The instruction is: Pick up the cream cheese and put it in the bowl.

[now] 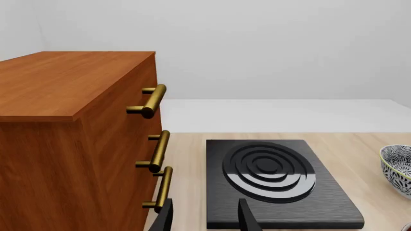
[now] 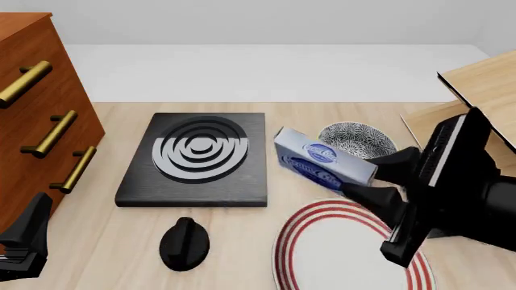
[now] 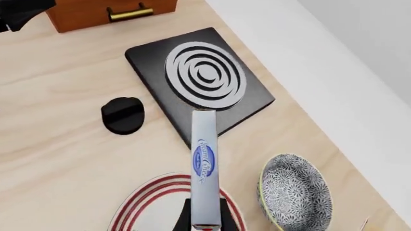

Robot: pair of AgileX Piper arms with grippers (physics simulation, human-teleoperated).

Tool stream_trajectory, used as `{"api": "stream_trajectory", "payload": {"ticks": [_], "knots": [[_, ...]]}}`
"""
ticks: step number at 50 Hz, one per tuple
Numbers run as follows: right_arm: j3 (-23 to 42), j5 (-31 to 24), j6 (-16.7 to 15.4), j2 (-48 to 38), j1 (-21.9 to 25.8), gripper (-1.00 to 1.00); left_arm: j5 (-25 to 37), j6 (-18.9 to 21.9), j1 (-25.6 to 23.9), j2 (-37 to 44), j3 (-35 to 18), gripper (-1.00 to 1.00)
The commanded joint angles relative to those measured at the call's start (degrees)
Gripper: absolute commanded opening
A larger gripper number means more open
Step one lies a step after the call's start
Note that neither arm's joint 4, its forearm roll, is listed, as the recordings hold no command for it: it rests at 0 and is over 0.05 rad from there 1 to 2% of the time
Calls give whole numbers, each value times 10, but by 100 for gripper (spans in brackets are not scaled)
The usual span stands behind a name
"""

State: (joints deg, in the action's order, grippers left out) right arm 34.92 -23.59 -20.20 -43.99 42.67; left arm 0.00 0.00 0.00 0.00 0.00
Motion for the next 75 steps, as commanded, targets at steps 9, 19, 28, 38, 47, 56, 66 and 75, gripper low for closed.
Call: {"api": "stream_trajectory", "payload": {"ticks": [9,19,28,38,47,56,66,75], "knots": [[77,-58,1,-40,-102,-100,0,0,0,0,0,100],[112,-58,-1,-81,-139,-100,0,0,0,0,0,100],[140,-64,25,-113,-154,-100,0,0,0,0,0,100],[155,-77,10,-137,-195,-100,0,0,0,0,0,100],[169,-102,-1,-140,-213,-100,0,0,0,0,0,100],[161,-97,-16,-166,-238,-100,0,0,0,0,0,100],[153,-89,-22,-191,-267,-100,0,0,0,0,0,100],[137,-54,-30,-228,-286,-100,0,0,0,0,0,100]]}}
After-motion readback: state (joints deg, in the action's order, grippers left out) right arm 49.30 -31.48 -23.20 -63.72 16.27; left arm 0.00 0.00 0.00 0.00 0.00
